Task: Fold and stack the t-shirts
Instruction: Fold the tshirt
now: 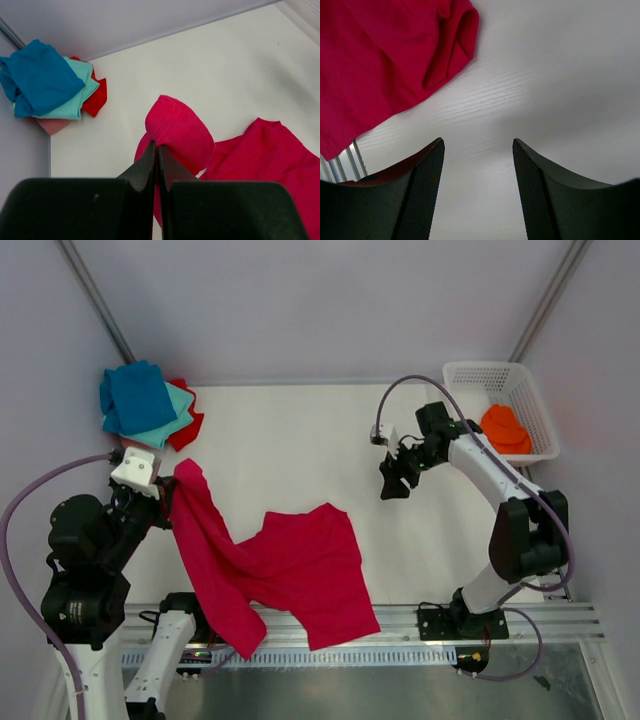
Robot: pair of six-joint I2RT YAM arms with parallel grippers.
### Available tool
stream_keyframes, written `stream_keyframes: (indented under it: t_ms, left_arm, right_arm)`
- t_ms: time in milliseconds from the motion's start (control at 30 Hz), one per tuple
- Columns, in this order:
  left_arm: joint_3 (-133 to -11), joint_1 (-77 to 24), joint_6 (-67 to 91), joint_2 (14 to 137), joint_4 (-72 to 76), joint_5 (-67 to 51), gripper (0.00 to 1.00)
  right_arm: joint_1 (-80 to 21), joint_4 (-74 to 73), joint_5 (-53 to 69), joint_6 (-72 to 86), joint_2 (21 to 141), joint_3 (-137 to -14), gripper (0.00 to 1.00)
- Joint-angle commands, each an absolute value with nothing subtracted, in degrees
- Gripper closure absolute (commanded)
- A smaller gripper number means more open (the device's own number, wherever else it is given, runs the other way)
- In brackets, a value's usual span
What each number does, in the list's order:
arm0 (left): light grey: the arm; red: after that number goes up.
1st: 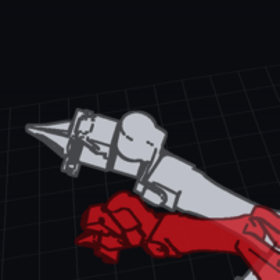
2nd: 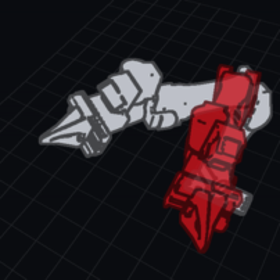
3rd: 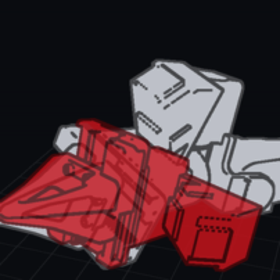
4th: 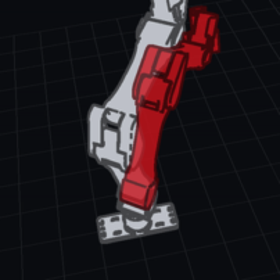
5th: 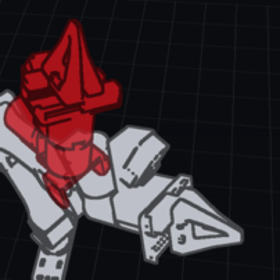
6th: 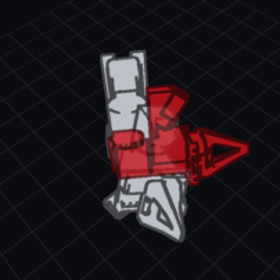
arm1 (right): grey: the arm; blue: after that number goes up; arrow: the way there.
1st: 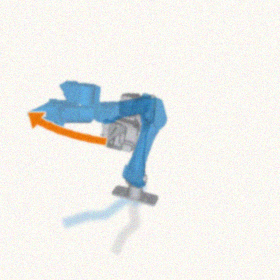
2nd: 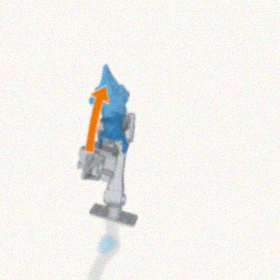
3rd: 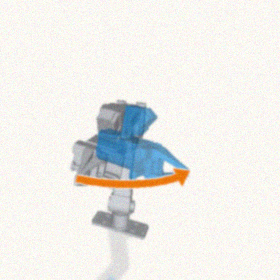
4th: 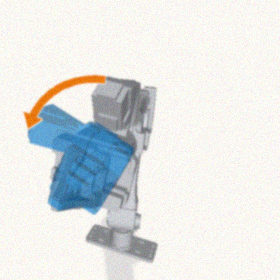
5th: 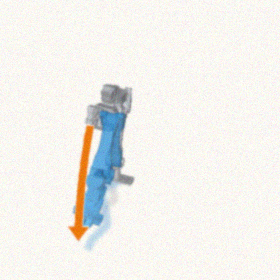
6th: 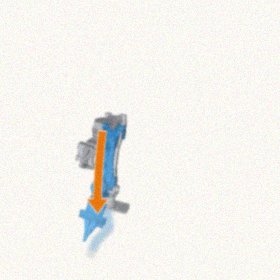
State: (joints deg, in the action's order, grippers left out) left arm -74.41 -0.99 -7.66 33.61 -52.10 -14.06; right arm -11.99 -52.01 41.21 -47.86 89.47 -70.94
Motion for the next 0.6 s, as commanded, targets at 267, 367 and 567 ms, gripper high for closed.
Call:
stream_keyframes:
  t_ms: [267,367,567]
  left_arm:
    - [-73.1,-0.6,-6.0,35.5,-47.0,-13.2,1.00]
    - [-72.8,-0.6,-5.6,35.8,-46.8,-13.2,1.00]
    - [-71.4,-0.6,-5.8,36.6,-46.3,-12.8,1.00]
  right_arm:
    - [-24.2,-54.7,40.7,-54.2,106.2,-85.0,0.38]
    - [-27.4,-55.0,41.0,-54.1,109.7,-87.7,0.38]
    - [-32.5,-56.2,41.8,-52.7,113.6,-92.9,0.38]
